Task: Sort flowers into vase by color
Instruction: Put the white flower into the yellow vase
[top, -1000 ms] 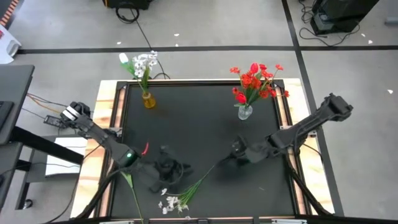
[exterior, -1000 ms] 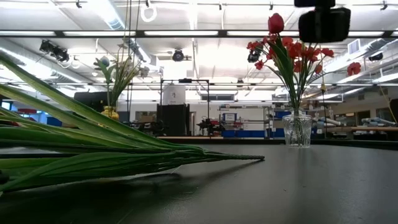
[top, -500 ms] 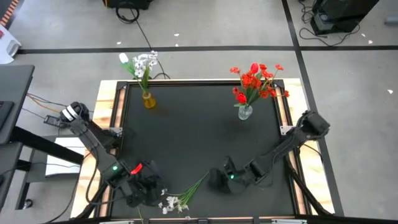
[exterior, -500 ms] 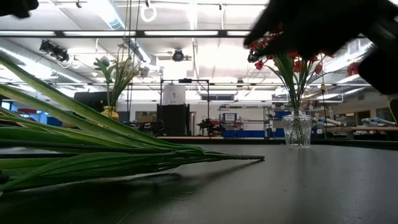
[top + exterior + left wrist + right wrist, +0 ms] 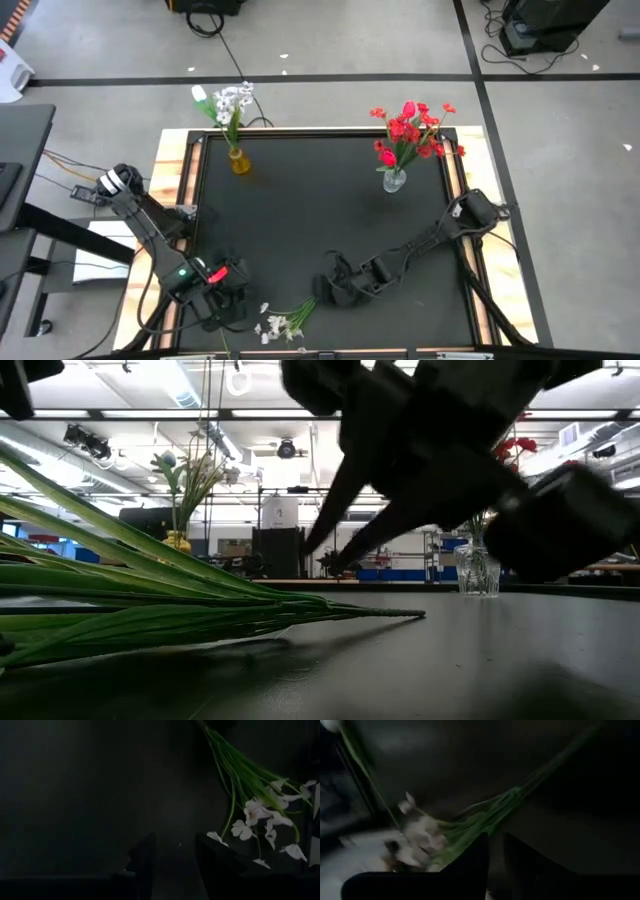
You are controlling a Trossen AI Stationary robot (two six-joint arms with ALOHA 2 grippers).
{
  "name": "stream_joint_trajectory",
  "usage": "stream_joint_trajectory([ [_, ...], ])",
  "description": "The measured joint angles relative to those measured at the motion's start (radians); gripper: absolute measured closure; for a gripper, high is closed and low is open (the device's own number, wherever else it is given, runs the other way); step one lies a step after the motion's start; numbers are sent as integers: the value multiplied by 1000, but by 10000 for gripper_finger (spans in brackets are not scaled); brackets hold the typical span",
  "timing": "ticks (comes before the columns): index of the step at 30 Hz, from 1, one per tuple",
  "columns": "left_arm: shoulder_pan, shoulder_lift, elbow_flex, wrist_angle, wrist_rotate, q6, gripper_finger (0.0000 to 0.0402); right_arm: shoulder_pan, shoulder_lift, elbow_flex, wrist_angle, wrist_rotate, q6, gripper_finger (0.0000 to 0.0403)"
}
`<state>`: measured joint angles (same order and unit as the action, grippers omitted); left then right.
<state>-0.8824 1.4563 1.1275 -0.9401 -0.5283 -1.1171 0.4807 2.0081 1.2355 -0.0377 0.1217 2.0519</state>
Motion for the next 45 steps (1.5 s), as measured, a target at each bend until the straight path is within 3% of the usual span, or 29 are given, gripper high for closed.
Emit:
stream_joint_trajectory([
  [7,-30,0,0,-71,0,-100,260,-53,-13,10,139,-78,-807,336],
  [16,-29,0,0,-126,0,-310,260,-58,-25,92,-136,-84,-1652,330],
  [21,-29,1,0,-126,0,-435,260,-57,-22,94,-195,-75,-1994,296],
  [30,-22,1,0,-120,-70,-530,260,-72,35,91,-212,-63,-2167,218],
  [35,5,1,0,-109,-78,-532,260,-94,76,92,-221,-130,-2185,210],
  [39,29,1,0,-80,-78,-532,260,-99,81,94,-223,-149,-2186,234],
  [45,65,1,0,-61,-78,-522,260,-111,77,93,-228,-163,-2181,331],
])
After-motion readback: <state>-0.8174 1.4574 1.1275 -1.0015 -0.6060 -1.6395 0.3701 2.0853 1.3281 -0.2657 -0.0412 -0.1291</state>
